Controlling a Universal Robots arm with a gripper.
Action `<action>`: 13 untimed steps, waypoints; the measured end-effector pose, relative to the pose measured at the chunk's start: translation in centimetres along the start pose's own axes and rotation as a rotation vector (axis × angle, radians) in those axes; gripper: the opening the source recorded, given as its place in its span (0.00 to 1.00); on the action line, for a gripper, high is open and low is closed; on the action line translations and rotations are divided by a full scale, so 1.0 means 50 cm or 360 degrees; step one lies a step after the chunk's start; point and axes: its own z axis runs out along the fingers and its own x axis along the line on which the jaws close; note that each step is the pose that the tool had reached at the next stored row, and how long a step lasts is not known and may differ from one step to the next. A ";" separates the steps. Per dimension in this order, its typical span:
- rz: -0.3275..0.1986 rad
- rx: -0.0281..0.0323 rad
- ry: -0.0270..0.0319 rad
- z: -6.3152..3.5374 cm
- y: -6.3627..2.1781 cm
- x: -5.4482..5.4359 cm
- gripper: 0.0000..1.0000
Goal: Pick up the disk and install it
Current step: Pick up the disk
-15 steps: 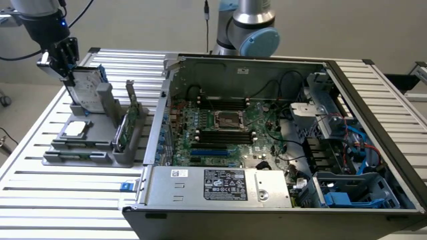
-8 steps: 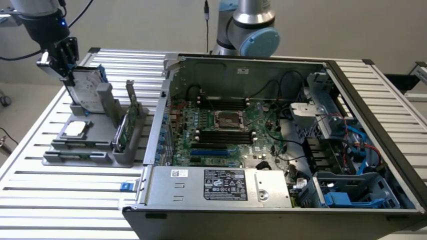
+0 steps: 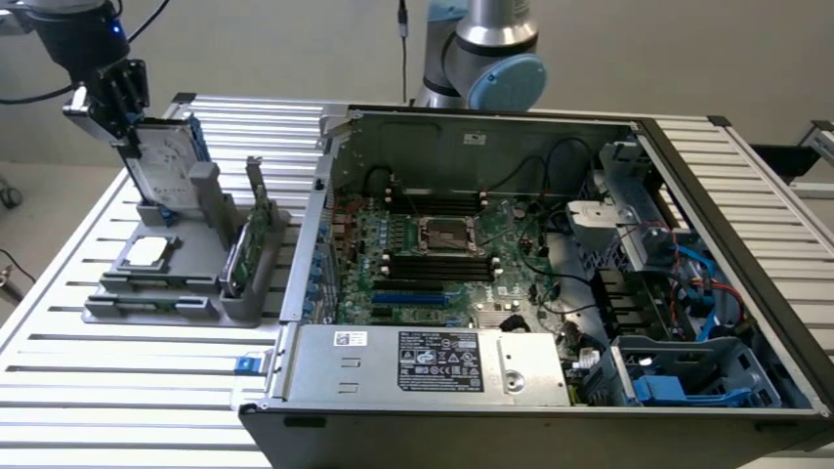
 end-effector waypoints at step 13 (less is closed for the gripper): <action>-0.0001 0.00000 -0.00027 -0.118 0.001 0.003 0.33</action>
